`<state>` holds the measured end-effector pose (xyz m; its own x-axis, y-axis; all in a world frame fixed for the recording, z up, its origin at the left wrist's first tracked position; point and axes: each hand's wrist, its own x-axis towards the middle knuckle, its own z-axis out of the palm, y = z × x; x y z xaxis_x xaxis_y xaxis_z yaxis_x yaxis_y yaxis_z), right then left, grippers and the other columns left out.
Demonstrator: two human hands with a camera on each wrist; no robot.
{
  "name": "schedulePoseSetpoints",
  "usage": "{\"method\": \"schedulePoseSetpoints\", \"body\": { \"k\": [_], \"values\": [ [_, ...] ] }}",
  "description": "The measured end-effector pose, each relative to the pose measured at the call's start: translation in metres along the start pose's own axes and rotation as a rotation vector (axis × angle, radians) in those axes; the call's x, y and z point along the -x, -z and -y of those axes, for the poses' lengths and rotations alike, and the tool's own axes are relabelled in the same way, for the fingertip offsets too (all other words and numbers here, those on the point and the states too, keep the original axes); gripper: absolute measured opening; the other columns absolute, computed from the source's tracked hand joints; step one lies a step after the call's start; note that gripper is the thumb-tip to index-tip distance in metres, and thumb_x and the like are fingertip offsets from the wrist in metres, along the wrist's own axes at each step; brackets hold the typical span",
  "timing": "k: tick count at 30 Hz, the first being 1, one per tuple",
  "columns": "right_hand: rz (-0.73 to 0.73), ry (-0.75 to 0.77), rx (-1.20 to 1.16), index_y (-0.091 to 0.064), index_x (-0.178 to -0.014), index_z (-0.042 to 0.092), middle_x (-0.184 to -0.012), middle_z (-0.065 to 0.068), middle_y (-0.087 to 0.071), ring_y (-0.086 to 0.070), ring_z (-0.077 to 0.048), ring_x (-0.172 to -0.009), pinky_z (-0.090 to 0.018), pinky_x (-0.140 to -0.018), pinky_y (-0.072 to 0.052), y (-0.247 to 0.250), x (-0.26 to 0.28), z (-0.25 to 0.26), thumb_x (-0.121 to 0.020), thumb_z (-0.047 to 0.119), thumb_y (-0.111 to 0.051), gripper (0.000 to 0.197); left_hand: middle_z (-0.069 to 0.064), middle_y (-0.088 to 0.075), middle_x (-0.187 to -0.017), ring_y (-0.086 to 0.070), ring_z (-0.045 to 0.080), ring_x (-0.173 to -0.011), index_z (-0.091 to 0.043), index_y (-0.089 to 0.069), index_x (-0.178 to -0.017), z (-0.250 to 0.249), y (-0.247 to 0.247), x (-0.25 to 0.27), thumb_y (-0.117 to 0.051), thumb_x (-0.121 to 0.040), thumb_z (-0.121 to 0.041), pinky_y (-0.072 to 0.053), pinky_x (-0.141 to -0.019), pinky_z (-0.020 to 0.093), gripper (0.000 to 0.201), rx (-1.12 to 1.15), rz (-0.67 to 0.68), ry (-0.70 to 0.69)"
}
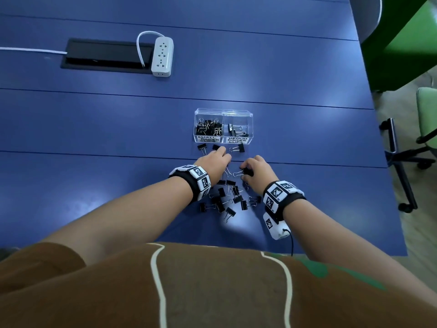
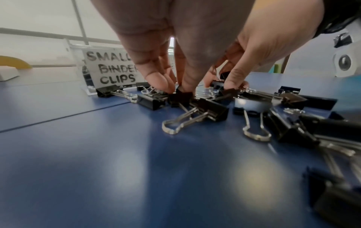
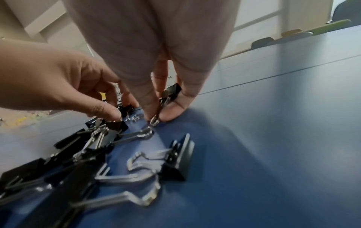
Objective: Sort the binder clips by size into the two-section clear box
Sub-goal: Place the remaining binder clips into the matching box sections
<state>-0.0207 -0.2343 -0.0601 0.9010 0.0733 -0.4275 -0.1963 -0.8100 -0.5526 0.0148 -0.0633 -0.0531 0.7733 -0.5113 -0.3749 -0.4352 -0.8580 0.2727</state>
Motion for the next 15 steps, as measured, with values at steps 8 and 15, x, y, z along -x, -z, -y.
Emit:
{"method": "schedulePoseSetpoints", "body": {
  "k": [8, 15],
  "values": [
    [-0.128, -0.089, -0.239, -0.056, -0.066, 0.022, -0.077, -0.01, -0.069, -0.06, -0.02, -0.063, -0.036, -0.066, -0.058, 0.038, -0.015, 0.008, -0.074, 0.007, -0.069, 0.022, 0.008, -0.052, -0.102, -0.054, 0.029, -0.084, -0.012, -0.046, -0.096, 0.005, -0.002, 0.01, -0.059, -0.088, -0.01, -0.049, -0.076, 0.042, 0.015, 0.199, -0.016, 0.001],
    [-0.301, -0.002, -0.295, -0.057, -0.069, 0.026, -0.075, -0.001, -0.063, -0.057, -0.018, -0.066, -0.034, -0.07, -0.053, 0.083, -0.061, 0.047, -0.077, 0.012, -0.065, 0.018, -0.002, -0.054, -0.094, -0.054, 0.022, -0.082, -0.014, -0.052, -0.107, 0.005, 0.016, 0.011, -0.051, -0.092, -0.014, -0.047, -0.077, 0.034, 0.015, 0.404, -0.113, 0.08]
  ]
}}
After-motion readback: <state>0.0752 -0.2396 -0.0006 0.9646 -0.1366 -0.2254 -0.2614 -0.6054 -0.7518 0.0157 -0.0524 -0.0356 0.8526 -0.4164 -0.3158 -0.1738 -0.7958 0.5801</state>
